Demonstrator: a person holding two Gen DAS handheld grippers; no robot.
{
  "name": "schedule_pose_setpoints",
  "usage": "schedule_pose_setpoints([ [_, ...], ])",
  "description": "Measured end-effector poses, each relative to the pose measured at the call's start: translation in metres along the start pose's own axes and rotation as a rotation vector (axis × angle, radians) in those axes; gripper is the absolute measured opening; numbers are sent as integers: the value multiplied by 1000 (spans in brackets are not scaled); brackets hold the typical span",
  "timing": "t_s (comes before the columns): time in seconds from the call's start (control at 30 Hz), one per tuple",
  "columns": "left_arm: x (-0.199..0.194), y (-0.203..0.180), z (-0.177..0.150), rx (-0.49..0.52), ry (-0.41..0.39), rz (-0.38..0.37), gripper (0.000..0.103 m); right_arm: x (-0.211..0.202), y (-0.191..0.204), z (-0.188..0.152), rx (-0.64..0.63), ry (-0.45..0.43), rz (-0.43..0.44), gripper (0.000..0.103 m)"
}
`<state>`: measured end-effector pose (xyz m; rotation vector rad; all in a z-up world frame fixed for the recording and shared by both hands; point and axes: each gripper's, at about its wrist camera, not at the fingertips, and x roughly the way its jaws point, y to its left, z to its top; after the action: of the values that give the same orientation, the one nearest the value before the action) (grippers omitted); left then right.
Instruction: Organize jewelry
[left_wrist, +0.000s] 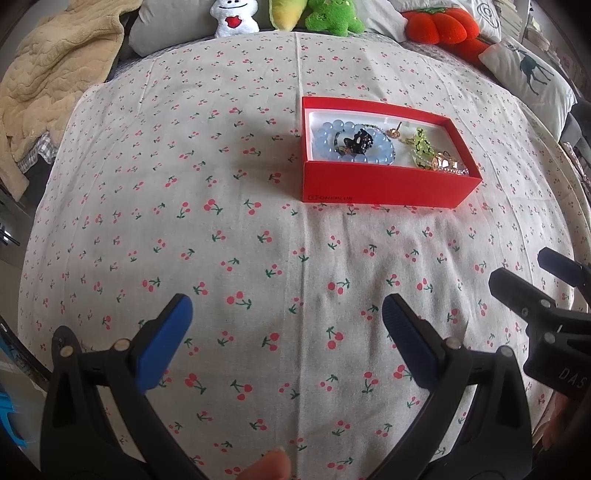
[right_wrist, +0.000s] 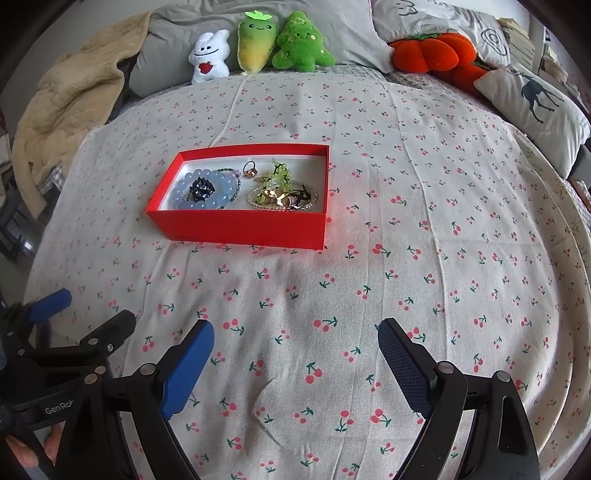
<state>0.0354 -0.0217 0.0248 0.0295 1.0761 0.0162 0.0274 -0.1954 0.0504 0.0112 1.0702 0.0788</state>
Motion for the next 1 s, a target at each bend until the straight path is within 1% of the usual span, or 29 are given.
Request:
schedule_pose_setpoints([
  [1.0, 0, 1, -1, 4, -1, 11, 102, 2, 1, -2, 3, 6, -4, 92],
])
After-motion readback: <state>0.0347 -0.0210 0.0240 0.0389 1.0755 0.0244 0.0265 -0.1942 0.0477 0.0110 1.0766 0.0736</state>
